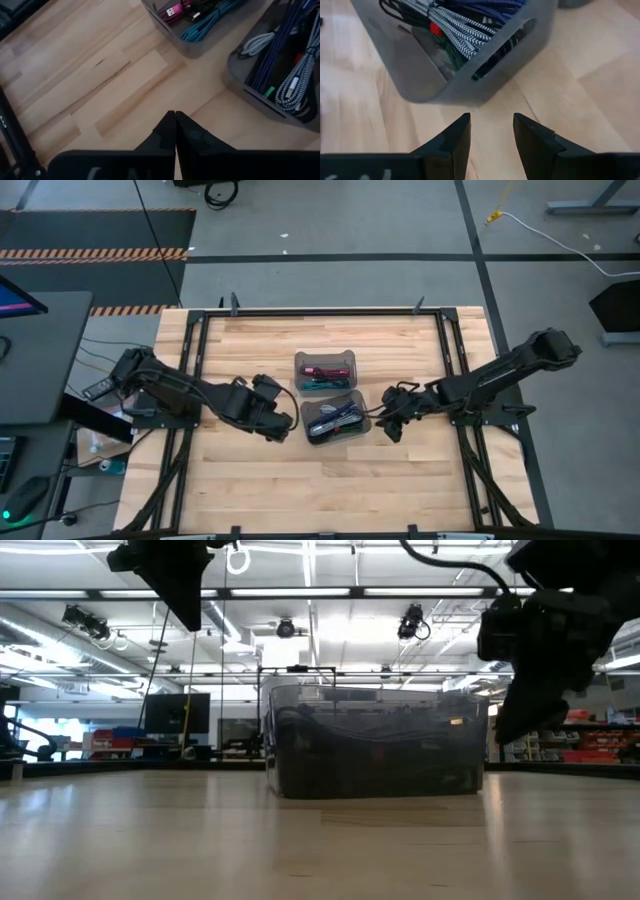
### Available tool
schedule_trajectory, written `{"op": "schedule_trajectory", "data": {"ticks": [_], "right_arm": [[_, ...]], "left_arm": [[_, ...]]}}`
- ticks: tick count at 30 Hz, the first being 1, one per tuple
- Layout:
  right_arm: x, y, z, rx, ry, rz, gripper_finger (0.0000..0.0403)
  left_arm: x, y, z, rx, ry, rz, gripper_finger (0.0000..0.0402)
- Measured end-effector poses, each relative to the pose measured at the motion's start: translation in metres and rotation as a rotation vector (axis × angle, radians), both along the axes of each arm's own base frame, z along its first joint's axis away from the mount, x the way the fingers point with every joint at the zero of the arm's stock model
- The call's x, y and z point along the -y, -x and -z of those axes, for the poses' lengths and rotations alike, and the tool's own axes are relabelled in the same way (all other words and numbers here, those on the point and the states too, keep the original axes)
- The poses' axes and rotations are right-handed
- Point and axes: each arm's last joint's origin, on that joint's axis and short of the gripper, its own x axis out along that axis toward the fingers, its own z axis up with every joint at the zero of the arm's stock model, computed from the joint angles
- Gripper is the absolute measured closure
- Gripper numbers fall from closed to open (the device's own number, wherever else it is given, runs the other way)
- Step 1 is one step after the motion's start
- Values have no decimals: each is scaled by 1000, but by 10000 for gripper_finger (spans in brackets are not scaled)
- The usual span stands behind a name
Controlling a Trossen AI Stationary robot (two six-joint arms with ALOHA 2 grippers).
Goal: Pick and place USB-C Cables
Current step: Adjust the bottom black transparent bin
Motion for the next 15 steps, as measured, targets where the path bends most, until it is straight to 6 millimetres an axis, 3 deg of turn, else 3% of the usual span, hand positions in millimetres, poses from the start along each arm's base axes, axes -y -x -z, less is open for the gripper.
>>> {"op": "schedule_trajectory", "data": {"ticks": [15], "right_arm": [[-8, -40, 24, 153, -14, 14, 247]], "left_arm": [[12, 5, 0, -8, 2, 42, 397]]}}
